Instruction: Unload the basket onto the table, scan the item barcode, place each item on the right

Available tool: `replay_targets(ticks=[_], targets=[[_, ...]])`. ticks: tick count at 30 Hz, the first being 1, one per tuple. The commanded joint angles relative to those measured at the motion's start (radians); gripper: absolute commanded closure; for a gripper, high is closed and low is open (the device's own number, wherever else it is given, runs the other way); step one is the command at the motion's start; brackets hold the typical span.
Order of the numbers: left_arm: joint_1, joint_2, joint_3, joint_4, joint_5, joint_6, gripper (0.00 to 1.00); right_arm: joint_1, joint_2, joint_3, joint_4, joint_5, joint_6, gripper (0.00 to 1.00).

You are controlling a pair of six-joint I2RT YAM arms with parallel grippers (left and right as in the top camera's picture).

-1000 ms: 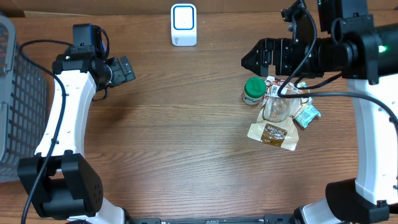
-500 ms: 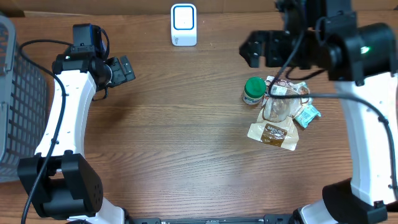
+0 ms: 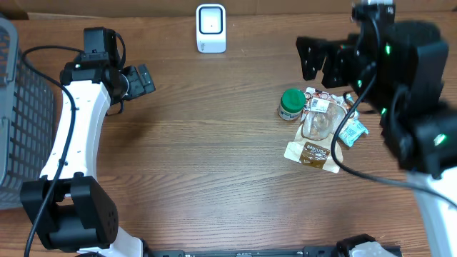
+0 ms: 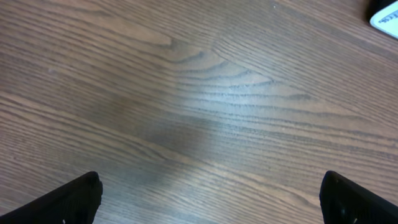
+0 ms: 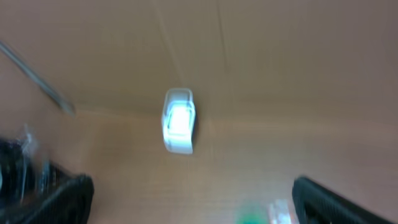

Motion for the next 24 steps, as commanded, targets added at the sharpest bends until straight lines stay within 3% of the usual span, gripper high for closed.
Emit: replay_targets(ticks=[1,4,9,15,17,24], targets=[[-0.002,-0.004,0.006,0.001,-0.005,-0.002,0.0,-0.051,-0.229,-0.334,0.2,0.006,-0.04,0.0],[-0.002,-0.004,0.006,0.001,-0.005,-0.002,0.0,-0.102,-0.442,-0.69,0.457,0.006,-0.059,0.0],[-0.002,-0.004,0.006,0.001,-0.005,-0.002,0.0,-0.132,-0.736,-1.131,0.769,0.007,-0.059,0.0],[-0.002,-0.004,0.006,0.001,-0.005,-0.002,0.0,-0.135,-0.98,-1.497,1.053,0.006,-0.047,0.0],[-0.002,-0.004,0.006,0.001,-0.005,-0.002,0.0,-0.135,-1.027,-1.566,1.09,0.0,-0.047,0.0],[-0.002,-0.004,0.006,0.001,-0.005,-0.002,0.0,-0.134,-1.163,-1.56,0.826,0.006,-0.048,0.0]])
